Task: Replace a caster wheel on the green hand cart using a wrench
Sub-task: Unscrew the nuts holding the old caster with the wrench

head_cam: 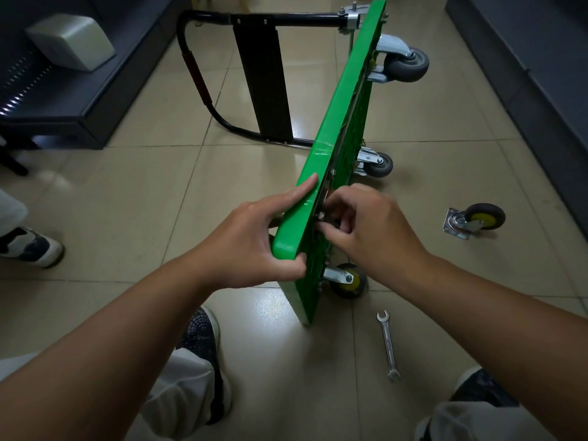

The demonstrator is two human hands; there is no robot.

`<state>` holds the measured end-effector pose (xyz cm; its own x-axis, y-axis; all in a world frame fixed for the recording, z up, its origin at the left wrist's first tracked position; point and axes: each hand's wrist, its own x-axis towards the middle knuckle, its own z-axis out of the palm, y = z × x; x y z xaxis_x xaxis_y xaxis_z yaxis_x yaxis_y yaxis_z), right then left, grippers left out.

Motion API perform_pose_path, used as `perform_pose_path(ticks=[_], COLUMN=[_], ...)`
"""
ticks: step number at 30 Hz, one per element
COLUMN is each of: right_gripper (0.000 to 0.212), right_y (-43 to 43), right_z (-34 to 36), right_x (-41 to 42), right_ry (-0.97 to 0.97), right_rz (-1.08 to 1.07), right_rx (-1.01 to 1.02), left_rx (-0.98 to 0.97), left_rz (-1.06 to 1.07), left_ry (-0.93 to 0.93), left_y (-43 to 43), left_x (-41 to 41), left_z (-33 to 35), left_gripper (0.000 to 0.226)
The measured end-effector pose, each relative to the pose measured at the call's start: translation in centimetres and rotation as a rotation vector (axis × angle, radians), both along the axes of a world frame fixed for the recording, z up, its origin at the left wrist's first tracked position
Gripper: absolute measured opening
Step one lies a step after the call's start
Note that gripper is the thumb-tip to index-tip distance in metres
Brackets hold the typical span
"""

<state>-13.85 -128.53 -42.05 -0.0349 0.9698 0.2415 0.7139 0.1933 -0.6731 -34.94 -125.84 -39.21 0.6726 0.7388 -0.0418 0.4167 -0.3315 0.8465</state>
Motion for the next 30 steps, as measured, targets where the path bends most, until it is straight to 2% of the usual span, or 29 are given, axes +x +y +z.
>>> perform_pose_path(ticks=[3, 14, 25, 30], right_gripper=[0.013, 0.007, 0.018, 0.019], right_y=[-0.11, -0.31, -0.36, -0.27], right_z=[-0.24, 0.1, -0.22, -0.47], right_x=[-0.2, -0.26, -0.43, -0.22], right_ry=[-0.014, 0.256, 0.212, 0.12], right_rz=[0.024, 0.041, 0.046, 0.076], right_rx=[-0.024, -0.068, -0.005, 0.089], left_rx=[0.006, 0.001, -0.017, -0.019], left_rz=[0.005, 0.007, 0.009, 0.008], left_ry=[-0.001, -0.005, -0.01, -0.011], left_y=[0.0, -0.03, 0.11, 0.05], left_x=[0.07, 0.14, 0.11, 0.15], left_z=[-0.02, 0.06, -0.2, -0.14], left_gripper=[0.101, 0.101, 0.103, 0.102])
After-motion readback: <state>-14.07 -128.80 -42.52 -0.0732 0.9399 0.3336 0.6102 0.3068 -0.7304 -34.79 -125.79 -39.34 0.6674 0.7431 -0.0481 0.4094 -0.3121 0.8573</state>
